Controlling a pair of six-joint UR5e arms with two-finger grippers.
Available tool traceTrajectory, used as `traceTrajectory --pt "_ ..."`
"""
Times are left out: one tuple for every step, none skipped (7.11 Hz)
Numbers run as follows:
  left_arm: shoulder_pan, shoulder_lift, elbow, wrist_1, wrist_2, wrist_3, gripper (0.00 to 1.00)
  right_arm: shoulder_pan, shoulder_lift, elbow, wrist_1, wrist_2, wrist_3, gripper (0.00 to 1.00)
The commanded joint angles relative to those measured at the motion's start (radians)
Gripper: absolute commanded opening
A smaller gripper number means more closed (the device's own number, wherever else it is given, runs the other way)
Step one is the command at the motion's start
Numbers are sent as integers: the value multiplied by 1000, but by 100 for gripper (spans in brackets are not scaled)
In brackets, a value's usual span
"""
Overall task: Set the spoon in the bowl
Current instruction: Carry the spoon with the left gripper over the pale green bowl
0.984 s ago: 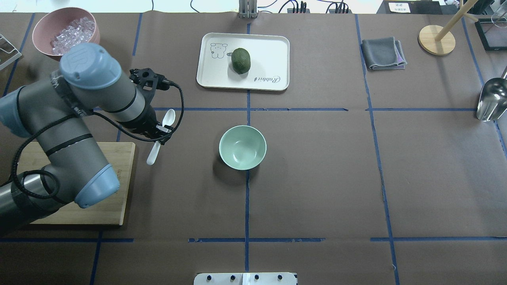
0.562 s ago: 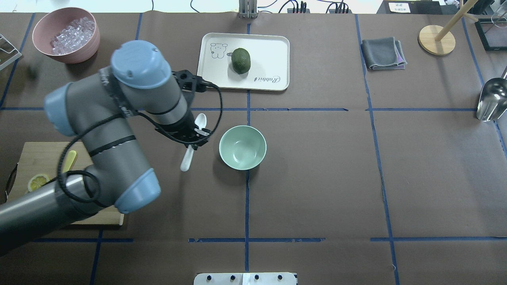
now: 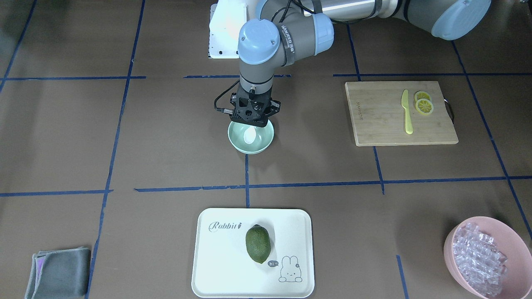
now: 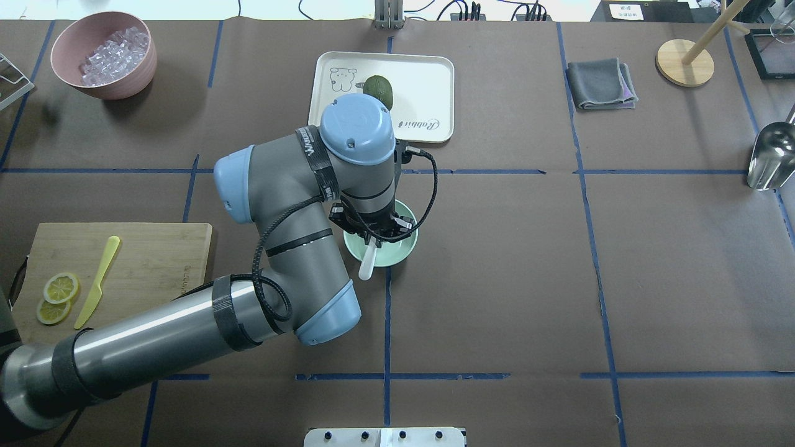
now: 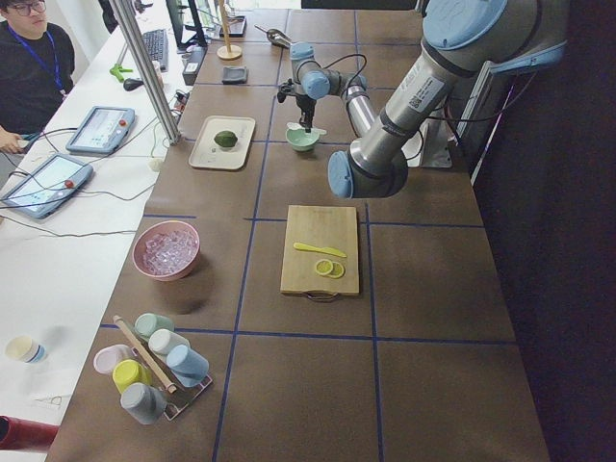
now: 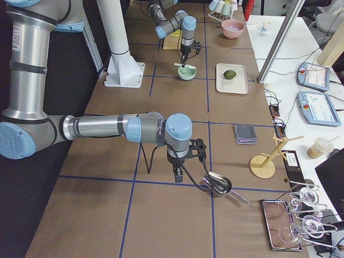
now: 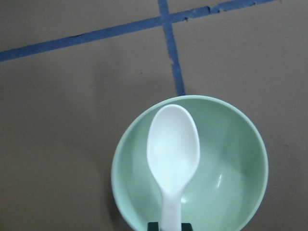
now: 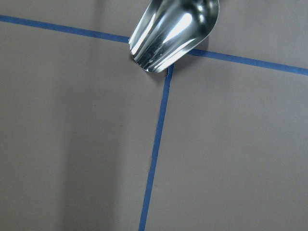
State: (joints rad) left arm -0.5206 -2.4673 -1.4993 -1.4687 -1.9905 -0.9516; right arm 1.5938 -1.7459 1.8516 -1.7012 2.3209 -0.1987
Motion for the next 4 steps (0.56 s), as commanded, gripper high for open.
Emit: traceTrajectory --pt "11 2 14 -2 4 5 43 0 0 0 0 0 1 100" --pt "13 2 14 -4 2 4 88 0 0 0 0 0 1 100" --pt "14 1 11 -5 2 4 100 0 0 0 0 0 -1 100" --pt "14 2 4 -5 2 5 100 0 0 0 0 0 -1 100"
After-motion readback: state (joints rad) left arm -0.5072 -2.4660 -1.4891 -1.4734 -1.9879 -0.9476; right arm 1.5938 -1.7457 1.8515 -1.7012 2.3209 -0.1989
